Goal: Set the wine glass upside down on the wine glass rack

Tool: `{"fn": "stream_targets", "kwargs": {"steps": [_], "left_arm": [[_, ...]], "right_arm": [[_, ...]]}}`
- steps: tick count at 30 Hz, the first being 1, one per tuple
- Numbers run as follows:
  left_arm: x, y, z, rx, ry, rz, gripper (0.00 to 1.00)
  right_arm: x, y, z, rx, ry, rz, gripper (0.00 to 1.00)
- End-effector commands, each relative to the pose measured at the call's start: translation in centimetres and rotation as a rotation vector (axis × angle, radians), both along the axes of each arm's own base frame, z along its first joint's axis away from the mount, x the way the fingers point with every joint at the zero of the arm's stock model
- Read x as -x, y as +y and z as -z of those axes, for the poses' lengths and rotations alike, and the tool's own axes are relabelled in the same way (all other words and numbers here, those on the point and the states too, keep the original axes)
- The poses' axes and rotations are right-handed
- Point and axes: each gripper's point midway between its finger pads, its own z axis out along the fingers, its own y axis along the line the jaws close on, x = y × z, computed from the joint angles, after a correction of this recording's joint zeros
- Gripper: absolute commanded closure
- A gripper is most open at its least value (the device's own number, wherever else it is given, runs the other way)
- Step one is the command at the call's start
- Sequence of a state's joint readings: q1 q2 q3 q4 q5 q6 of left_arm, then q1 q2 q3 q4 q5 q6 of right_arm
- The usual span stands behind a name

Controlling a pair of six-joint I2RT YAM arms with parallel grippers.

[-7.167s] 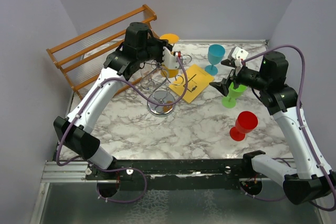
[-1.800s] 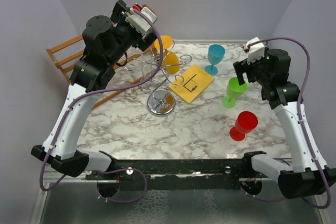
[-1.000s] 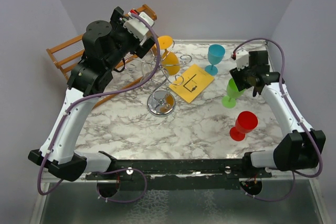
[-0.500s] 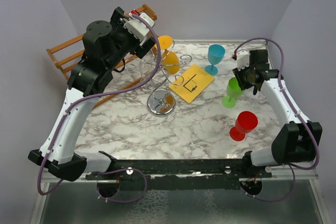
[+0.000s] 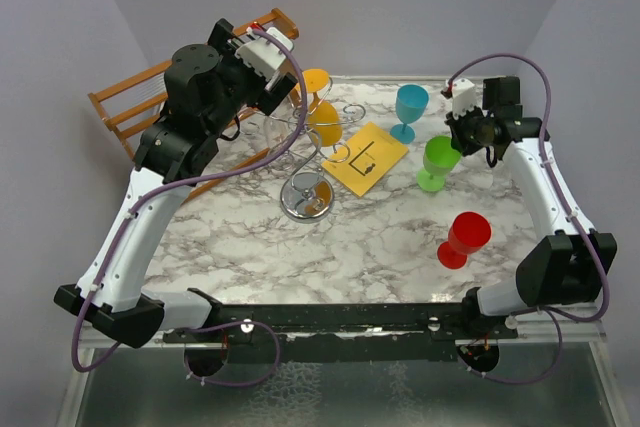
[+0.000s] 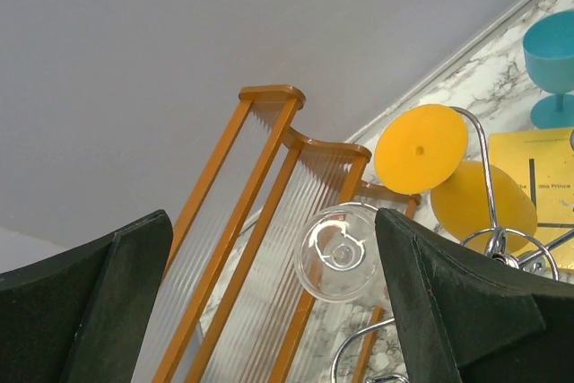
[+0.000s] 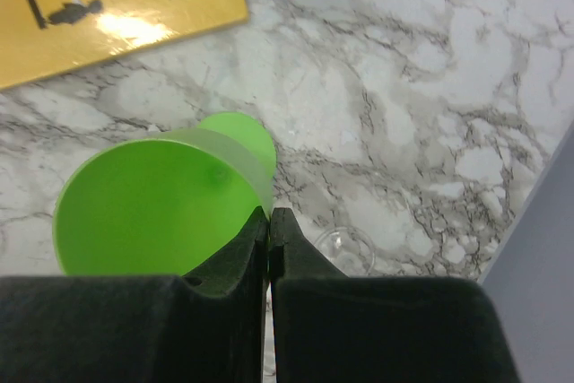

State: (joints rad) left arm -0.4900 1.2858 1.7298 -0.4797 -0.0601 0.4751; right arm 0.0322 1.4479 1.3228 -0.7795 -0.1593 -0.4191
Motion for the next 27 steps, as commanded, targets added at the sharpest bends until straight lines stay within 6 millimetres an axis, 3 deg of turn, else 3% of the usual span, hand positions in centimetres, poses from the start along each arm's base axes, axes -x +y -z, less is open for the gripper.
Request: {"fn": "stream_targets", "kwargs": {"steps": [1, 8, 16, 20, 27], "left_arm": [[0.9, 1.2, -1.9, 0.082, -0.040, -0.038, 0.01], [2.4, -0.6, -1.8, 0.136, 0.009, 0.082, 0.01], [3.6, -2.4, -2.9, 0.356, 0.099, 0.208, 0.01], [4.5, -3.9, -3.2, 0.459, 0.163, 0.299, 0.01], [3.4, -5.1, -2.8, 0.525, 0.210, 0.321, 0.05]], "right_arm": [[0.2, 3.0, -5.5, -0.116, -0.103, -0.148, 0.99], [1.2, 4.7, -14.9, -0.198, -0.296, -0.210, 0.99], [2.5, 7.1, -26.0, -0.344, -0.560, -0.272, 0.99], [3.2, 8.2, -30.2, -0.420, -0.649, -0.319, 0.99], [5.0, 10.7, -35.7, -0.581, -0.745, -0.442, 0.99]]}}
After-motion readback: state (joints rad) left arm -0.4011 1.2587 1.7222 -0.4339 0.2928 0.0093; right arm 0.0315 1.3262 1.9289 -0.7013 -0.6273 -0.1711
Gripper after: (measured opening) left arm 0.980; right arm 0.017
